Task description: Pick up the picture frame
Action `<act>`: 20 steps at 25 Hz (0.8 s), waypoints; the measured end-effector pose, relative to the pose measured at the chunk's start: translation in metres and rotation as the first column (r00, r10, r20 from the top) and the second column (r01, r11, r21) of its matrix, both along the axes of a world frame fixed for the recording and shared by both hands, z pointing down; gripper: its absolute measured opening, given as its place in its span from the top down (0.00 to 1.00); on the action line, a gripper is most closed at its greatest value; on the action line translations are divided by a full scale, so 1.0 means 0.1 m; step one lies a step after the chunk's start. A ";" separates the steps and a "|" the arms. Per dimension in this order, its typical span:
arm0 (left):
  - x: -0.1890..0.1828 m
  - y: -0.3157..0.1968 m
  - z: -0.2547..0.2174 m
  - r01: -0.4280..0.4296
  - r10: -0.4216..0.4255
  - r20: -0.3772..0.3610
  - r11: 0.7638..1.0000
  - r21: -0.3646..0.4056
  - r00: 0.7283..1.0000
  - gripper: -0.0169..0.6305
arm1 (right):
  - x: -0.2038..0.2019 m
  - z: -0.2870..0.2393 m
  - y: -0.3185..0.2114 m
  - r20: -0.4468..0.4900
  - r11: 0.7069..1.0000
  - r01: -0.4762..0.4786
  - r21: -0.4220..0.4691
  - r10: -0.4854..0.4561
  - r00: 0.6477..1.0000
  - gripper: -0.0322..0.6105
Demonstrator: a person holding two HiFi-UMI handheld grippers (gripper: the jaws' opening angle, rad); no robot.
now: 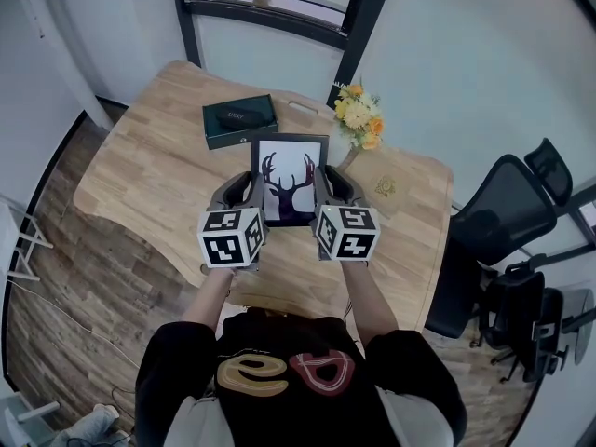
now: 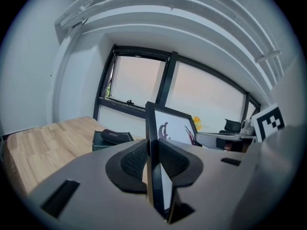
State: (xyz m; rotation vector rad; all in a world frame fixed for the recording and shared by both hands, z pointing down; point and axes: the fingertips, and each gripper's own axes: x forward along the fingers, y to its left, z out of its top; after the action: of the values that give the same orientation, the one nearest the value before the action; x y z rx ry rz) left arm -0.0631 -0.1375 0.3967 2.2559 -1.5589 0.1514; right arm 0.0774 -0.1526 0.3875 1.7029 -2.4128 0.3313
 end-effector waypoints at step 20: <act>0.00 0.43 -0.57 -0.024 0.029 -0.031 0.991 0.130 0.999 0.84 | 0.01 -0.59 0.43 0.029 0.990 0.034 0.138 -0.039 0.999 0.84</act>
State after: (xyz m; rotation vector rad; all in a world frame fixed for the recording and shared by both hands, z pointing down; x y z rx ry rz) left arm -0.0628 -0.0947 0.3401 2.3661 -1.5632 0.0204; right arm 0.0783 -0.1091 0.3285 1.7176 -2.5403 0.1931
